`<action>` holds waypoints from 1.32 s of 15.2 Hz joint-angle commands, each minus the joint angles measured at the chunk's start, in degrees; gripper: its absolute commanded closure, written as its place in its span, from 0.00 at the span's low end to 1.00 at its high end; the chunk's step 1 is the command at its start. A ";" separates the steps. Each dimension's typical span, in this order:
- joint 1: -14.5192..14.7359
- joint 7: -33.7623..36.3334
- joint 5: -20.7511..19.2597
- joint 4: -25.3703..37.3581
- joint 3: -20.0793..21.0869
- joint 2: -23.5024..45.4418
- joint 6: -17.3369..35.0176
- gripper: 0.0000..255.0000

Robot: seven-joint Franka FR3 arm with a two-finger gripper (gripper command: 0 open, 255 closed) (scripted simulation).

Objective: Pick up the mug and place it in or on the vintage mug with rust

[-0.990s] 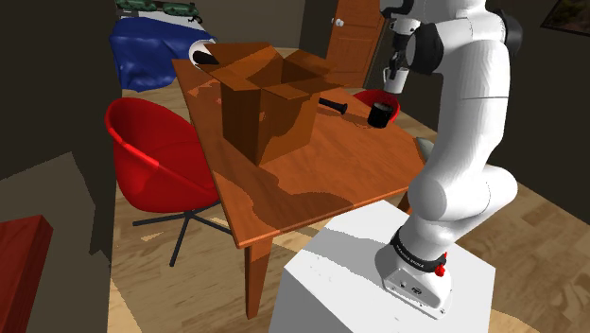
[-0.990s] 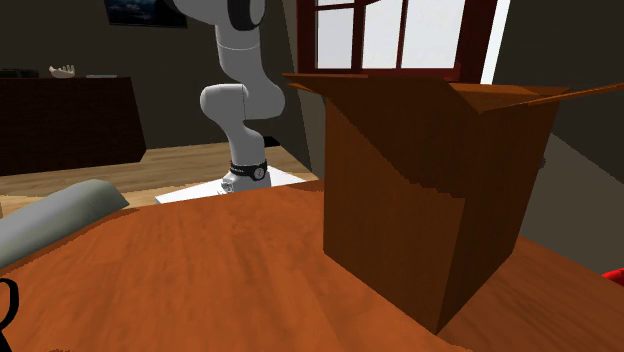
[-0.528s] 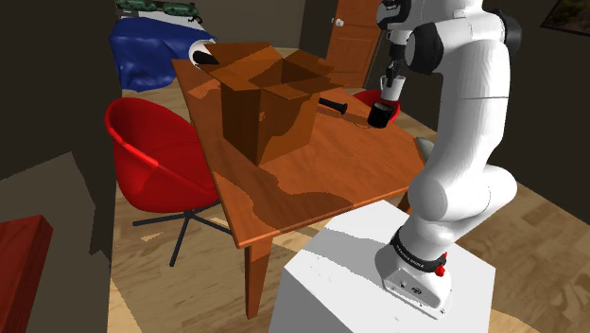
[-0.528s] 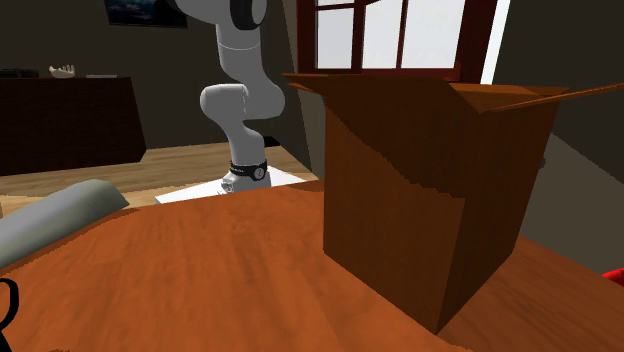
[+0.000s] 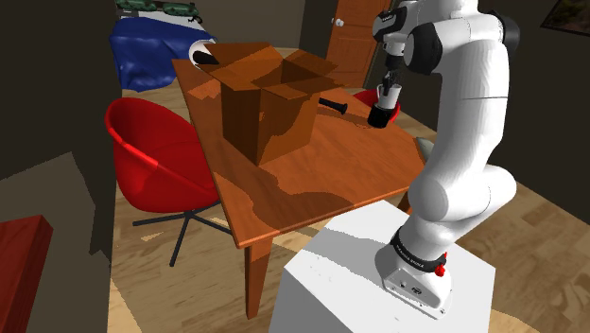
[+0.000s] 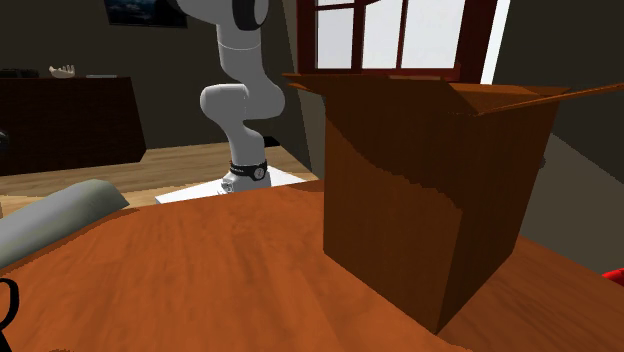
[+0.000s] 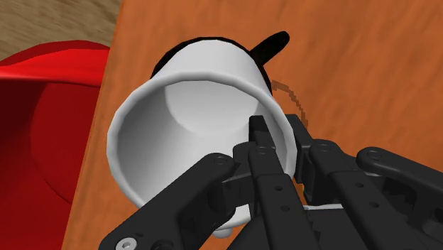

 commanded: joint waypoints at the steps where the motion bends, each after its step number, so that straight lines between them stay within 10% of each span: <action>1: 0.24 0.08 -0.02 -1.46 0.03 -0.10 1.32 1.00; 8: 0.25 0.07 -0.01 -1.46 0.02 -0.10 1.31 1.00; 9: 0.12 0.04 0.09 -1.06 0.06 0.16 1.15 0.00; 20: -0.35 0.37 -0.13 6.05 -0.10 -0.06 -6.04 0.00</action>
